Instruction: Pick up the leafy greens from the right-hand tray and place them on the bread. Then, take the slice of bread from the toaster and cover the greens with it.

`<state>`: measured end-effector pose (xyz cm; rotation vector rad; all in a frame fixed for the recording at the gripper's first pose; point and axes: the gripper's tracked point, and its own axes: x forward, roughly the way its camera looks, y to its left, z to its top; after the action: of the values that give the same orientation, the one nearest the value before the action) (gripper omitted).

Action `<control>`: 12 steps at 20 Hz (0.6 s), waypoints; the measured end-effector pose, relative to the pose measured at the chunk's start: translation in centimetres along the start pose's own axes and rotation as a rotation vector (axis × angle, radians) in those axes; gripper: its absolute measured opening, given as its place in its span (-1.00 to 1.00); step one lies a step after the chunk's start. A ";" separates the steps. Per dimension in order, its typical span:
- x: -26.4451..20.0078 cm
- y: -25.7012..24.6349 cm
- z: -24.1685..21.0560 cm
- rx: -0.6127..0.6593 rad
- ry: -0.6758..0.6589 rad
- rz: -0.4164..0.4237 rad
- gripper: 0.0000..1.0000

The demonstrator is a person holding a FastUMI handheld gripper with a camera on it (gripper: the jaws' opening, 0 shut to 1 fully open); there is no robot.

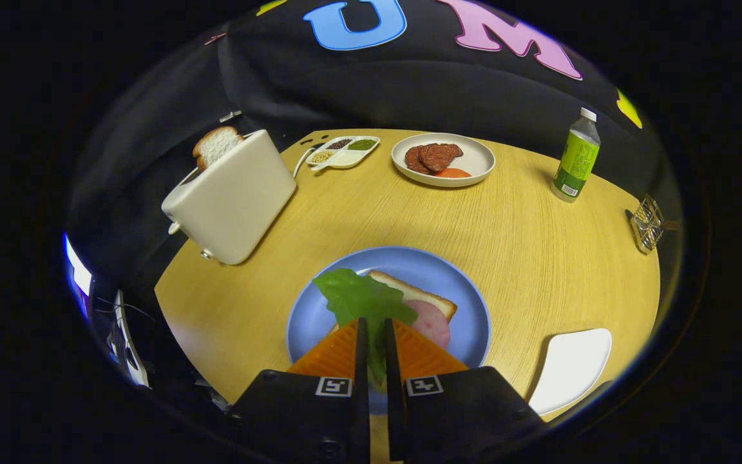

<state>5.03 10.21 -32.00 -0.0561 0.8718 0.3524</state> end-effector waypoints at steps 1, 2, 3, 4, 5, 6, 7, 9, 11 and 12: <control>0.1 -0.4 0.0 -0.003 0.000 -0.011 -0.57; 0.2 -0.7 -0.1 0.000 0.005 -0.024 -0.56; 0.2 -1.0 -0.1 0.008 0.009 -0.031 -0.47; 0.2 -1.2 0.0 0.015 0.013 -0.036 -0.31; 0.0 -1.3 0.2 0.019 0.010 -0.037 0.15; -0.1 -1.5 0.3 0.018 0.004 -0.046 0.23; -0.4 -1.7 0.6 0.015 -0.003 -0.050 0.29; -0.8 -1.8 0.5 0.014 -0.008 -0.059 0.56; -1.5 -1.4 0.8 0.017 -0.019 -0.049 0.86; -1.8 -1.4 1.2 0.012 -0.032 -0.050 0.96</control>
<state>5.30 8.65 -30.01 -0.0608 0.8390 0.3009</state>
